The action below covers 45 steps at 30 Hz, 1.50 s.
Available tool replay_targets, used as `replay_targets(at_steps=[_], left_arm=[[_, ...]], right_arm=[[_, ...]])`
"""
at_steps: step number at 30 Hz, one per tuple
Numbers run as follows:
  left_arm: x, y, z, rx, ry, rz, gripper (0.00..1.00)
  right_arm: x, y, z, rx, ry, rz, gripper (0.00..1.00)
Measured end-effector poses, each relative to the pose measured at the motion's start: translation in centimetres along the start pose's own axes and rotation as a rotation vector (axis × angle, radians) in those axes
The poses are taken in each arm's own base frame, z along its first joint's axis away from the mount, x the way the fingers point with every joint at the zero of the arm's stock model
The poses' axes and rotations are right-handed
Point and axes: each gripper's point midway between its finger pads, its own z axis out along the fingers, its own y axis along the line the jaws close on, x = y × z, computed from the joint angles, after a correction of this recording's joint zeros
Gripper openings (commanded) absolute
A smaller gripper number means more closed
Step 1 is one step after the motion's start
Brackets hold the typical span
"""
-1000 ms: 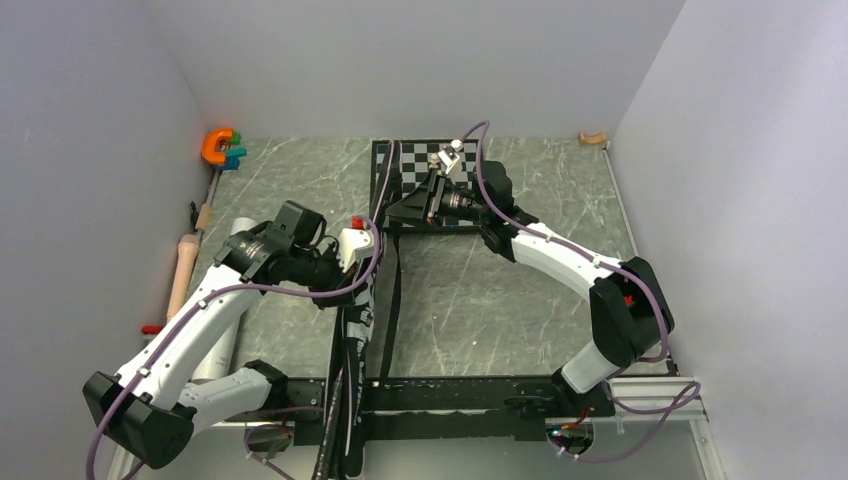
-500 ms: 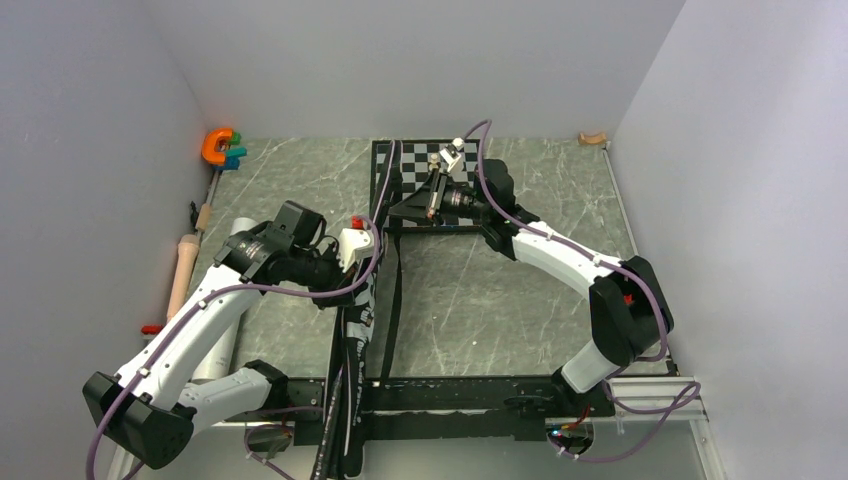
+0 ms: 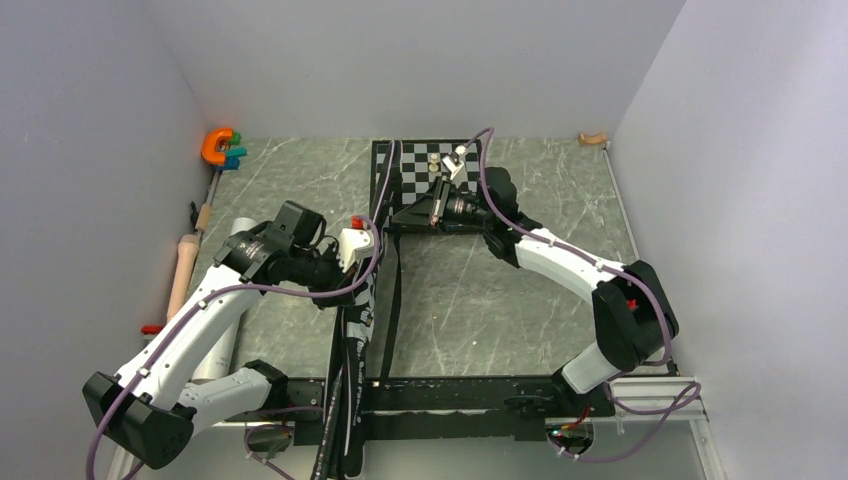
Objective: Pack up the badminton gear
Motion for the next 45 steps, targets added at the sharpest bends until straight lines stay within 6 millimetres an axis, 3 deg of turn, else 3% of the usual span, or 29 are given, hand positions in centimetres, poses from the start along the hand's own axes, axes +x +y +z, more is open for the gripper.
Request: replay_targets(at_steps=[4,6,9,14,21,27,31,45], left_arm=[[0.0,0.0,0.0,0.000,0.000,0.000,0.00],[0.0,0.0,0.0,0.000,0.000,0.000,0.00],[0.0,0.0,0.0,0.000,0.000,0.000,0.00],[0.0,-0.1,-0.2,0.002,0.002,-0.001,0.00],[0.1,-0.2,-0.2,0.006,0.005,-0.002,0.00],[0.1,-0.2,-0.2,0.009,0.004,0.004,0.00],[0.0,-0.2,-0.2,0.010,0.004,0.006,0.00],[0.1,-0.3,-0.2,0.011,0.004,0.007,0.00]], right_arm=[[1.5,0.1,-0.2,-0.002,0.021,0.003,0.02],[2.2,0.2,-0.3,-0.002,0.033,0.004,0.29],[2.4,0.1,-0.4,0.006,0.039,-0.008,0.40],[1.5,-0.1,-0.6,0.020,0.022,-0.019,0.40],[-0.7,1.6,-0.1,-0.020,-0.013,-0.050,0.40],[-1.5,0.7,0.9,-0.012,-0.009,-0.036,0.44],[-1.6,0.8,1.1,-0.012,-0.006,-0.035,0.41],[-2.2,1.2,0.9,-0.025,-0.019,-0.030,0.01]])
